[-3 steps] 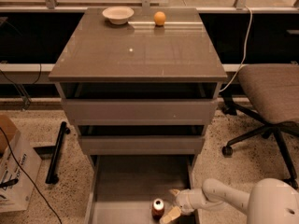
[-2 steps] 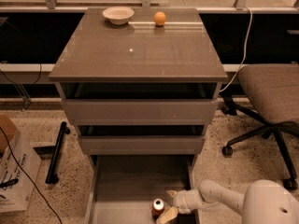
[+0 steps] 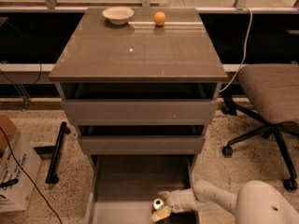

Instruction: Pick coke can from bottom drawer and place on counter

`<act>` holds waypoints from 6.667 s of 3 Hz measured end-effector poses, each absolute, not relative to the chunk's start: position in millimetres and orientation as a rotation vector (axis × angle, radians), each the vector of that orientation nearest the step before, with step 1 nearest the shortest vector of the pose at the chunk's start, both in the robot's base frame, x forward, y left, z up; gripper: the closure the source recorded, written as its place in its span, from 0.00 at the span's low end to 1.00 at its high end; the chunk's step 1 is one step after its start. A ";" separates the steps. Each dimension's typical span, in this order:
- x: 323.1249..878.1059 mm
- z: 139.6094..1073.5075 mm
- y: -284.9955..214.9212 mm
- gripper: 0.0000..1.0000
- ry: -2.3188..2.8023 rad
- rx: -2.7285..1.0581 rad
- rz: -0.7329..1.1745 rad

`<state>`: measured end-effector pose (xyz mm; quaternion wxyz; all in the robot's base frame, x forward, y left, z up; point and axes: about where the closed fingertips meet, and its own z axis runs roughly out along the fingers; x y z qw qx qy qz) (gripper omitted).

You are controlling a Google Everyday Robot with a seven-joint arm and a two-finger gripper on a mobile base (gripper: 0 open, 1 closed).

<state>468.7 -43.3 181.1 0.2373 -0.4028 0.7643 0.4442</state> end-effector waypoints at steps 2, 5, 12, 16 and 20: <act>464.7 186.7 -43.9 0.61 2.110 -1.057 1.236; 505.3 414.8 -106.9 1.00 1.911 -1.238 1.234; 541.4 875.2 -122.7 1.00 1.594 -1.588 0.720; 666.9 945.8 -135.6 1.00 1.457 -1.010 0.692; 766.4 903.2 -142.5 0.53 1.801 -1.098 0.655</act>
Offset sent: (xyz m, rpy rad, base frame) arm 0.0026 -0.0166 0.0272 -0.0062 0.0032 -0.0551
